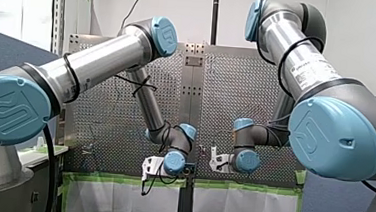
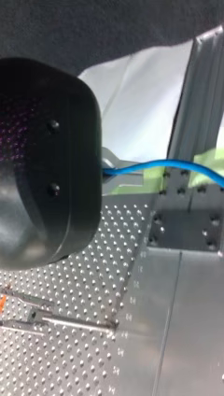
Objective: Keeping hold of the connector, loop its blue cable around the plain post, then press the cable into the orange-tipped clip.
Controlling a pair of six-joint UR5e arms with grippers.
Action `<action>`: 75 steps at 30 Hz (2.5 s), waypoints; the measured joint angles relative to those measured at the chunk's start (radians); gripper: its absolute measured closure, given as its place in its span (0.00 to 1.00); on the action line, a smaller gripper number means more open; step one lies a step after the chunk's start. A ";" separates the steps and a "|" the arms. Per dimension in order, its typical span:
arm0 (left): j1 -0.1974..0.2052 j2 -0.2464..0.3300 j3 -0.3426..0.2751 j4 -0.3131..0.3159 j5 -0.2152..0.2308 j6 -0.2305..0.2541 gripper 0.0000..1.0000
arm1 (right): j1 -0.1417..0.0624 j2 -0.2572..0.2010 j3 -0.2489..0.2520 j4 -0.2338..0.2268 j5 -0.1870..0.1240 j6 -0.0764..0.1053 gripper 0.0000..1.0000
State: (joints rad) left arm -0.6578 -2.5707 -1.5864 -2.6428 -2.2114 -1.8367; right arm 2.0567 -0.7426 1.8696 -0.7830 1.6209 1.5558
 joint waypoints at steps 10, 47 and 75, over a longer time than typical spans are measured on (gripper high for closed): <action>-0.003 -0.002 0.043 0.099 -0.068 0.058 1.00 | -0.037 0.010 -0.049 -0.005 -0.007 -0.020 1.00; -0.008 -0.004 0.103 0.412 -0.068 0.168 1.00 | -0.176 0.061 -0.158 0.001 -0.054 -0.044 1.00; 0.051 -0.112 0.246 0.270 -0.009 0.156 1.00 | -0.234 0.067 -0.224 0.042 -0.073 -0.035 1.00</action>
State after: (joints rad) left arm -0.6066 -2.6826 -1.3409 -2.3728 -2.2208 -1.6804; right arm 1.8229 -0.6758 1.6458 -0.7405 1.5481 1.5204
